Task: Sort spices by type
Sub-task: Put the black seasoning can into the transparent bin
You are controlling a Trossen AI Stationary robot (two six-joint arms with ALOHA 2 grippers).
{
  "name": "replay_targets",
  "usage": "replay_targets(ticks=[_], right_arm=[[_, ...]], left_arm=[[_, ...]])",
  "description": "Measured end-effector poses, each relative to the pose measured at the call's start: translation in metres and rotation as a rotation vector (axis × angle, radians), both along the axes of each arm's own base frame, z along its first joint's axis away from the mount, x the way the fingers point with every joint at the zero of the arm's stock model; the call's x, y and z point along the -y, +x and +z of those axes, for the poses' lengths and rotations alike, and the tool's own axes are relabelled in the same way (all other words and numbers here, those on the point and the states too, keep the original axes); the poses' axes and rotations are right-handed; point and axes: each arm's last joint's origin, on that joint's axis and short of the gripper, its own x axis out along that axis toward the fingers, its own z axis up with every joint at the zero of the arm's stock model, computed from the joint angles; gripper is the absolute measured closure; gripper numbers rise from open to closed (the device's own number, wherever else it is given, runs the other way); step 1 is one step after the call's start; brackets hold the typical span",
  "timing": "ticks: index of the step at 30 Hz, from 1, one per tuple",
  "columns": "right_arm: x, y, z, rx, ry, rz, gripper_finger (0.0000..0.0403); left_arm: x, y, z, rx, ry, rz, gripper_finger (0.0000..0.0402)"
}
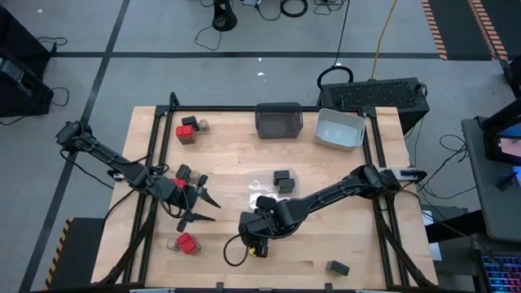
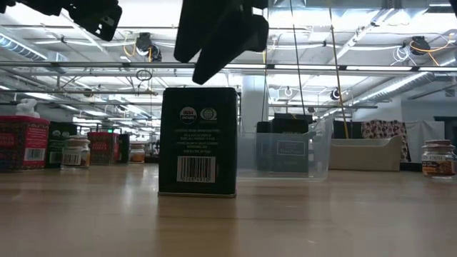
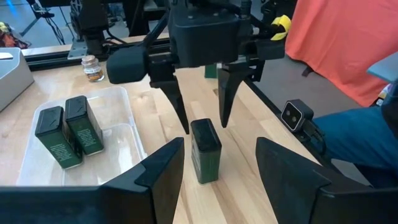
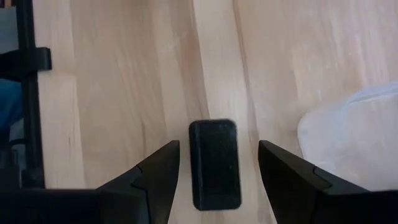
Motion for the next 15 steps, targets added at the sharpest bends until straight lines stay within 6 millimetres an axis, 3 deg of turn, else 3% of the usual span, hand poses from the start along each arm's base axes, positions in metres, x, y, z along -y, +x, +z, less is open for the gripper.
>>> replay_targets(ticks=[4,10,15], right_arm=[[-0.003,0.0,-0.003,0.006,-0.029,-0.005,0.0202],[-0.008,0.006,-0.029,-0.044,-0.039,0.002,0.0202],[-0.008,0.006,-0.03,-0.044,-0.044,0.001,0.0202]], left_arm=[[0.0,0.0,0.0,0.0,0.0,0.0,0.0196],[0.0,0.0,0.0,-0.001,0.001,0.0,0.0196],[0.0,0.0,-0.001,-0.011,0.006,0.0,0.0196]])
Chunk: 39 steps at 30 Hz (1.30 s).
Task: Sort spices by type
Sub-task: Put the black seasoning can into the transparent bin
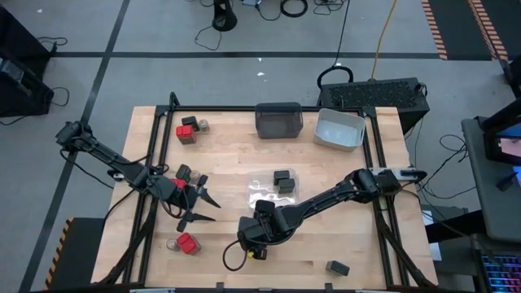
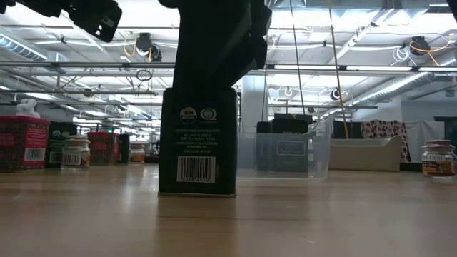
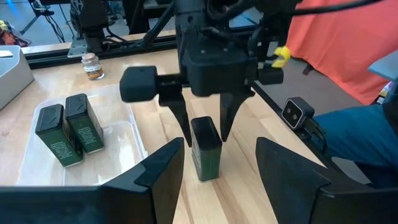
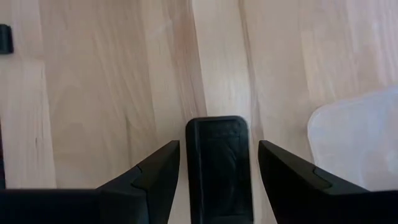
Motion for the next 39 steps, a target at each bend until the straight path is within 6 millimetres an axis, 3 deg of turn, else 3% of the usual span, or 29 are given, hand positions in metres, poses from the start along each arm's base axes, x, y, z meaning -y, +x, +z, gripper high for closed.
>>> replay_targets(ticks=[8,20,25,30,35,39], right_arm=[[0.001,-0.002,-0.001,-0.02,-0.006,0.001,0.0216],[0.004,-0.002,0.005,-0.051,0.032,0.014,0.0299],[0.005,-0.002,0.041,-0.027,0.02,0.066,0.0294],[0.012,-0.015,0.081,-0.052,-0.114,0.146,0.0295],[0.034,-0.036,0.103,-0.158,-0.202,0.165,0.0294],[0.05,-0.04,0.116,-0.146,-0.221,0.176,0.029]], left_arm=[[0.0,0.0,0.0,-0.003,0.002,0.0,0.0196],[0.0,0.0,0.0,-0.003,0.002,0.0,0.0196],[0.0,0.0,0.0,-0.003,0.002,0.0,0.0196],[0.0,0.0,-0.001,-0.007,0.004,0.0,0.0196],[0.0,0.0,-0.001,-0.01,0.005,0.001,0.0196],[0.0,0.0,-0.001,-0.011,0.005,0.001,0.0196]])
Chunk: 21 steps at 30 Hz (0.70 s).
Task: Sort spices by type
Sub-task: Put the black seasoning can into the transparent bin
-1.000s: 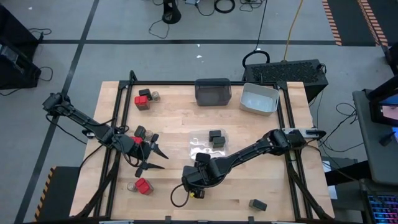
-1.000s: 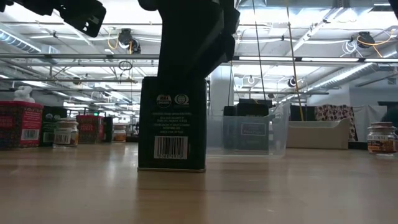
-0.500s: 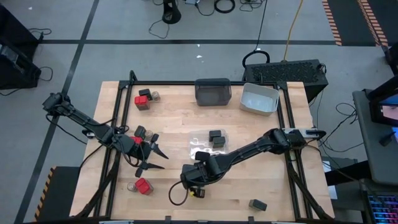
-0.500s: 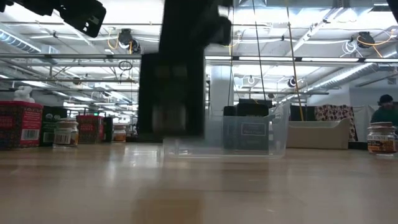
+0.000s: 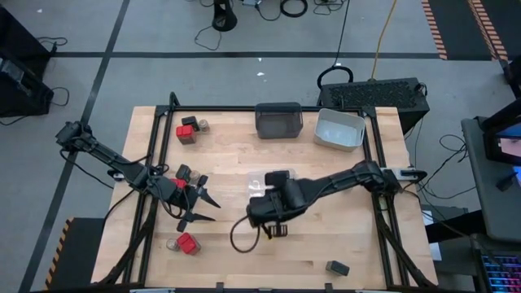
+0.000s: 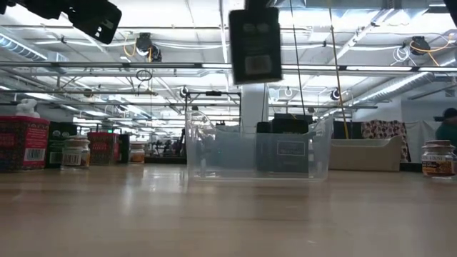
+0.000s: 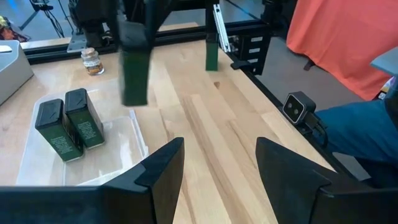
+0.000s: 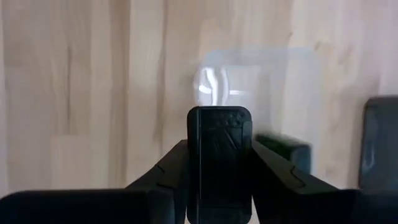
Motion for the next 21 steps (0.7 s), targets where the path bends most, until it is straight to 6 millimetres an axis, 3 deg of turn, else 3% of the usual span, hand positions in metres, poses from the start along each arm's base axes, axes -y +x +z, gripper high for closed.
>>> replay_targets(ticks=[4,11,21], right_arm=[[0.011,-0.003,0.007,-0.002,-0.016,0.008,0.0291],[0.017,-0.009,-0.004,-0.011,-0.07,0.015,0.0289],[0.033,-0.055,-0.026,0.179,-0.004,-0.037,0.0287]], left_arm=[[0.0,0.0,0.0,-0.003,0.001,-0.001,0.0196],[0.001,0.002,-0.003,-0.016,-0.004,0.001,0.0196],[0.002,0.002,-0.002,-0.015,-0.018,0.004,0.0196]])
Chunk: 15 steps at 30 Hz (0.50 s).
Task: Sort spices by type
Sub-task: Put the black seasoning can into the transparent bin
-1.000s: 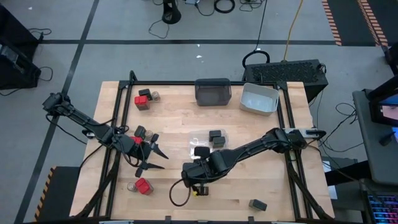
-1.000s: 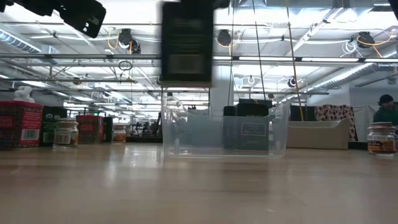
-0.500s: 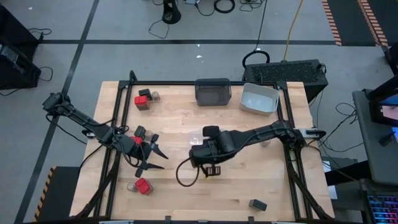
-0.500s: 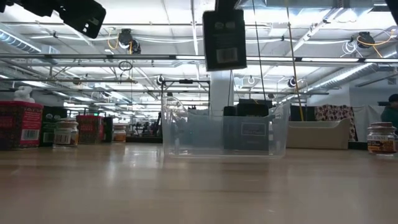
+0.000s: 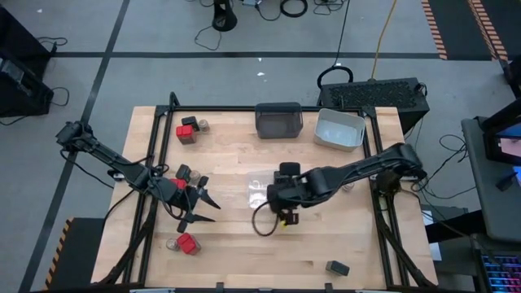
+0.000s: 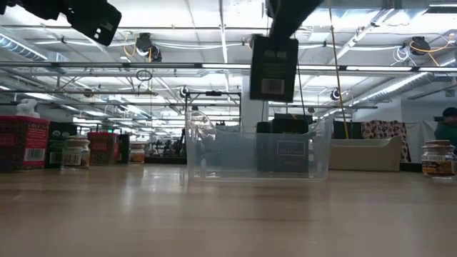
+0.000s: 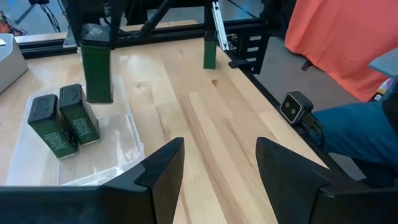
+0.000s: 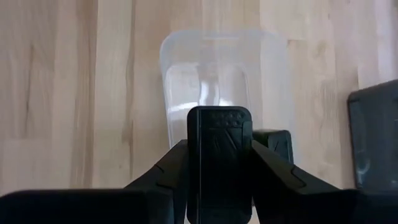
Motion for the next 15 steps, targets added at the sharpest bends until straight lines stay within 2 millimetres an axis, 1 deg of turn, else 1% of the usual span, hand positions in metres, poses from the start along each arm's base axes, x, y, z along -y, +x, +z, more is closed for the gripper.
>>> replay_targets(ticks=[3,7,15], right_arm=[[0.005,-0.016,-0.01,0.029,0.012,-0.01,0.0287],[0.008,-0.027,-0.018,0.073,0.03,-0.009,0.0287],[0.008,-0.025,-0.02,0.088,0.038,0.041,0.0286]], left_arm=[[0.0,0.0,0.0,0.002,-0.001,0.0,0.0196],[-0.001,0.0,0.0,0.007,0.005,0.021,0.0196],[-0.001,0.001,0.0,0.015,0.023,0.04,0.0196]])
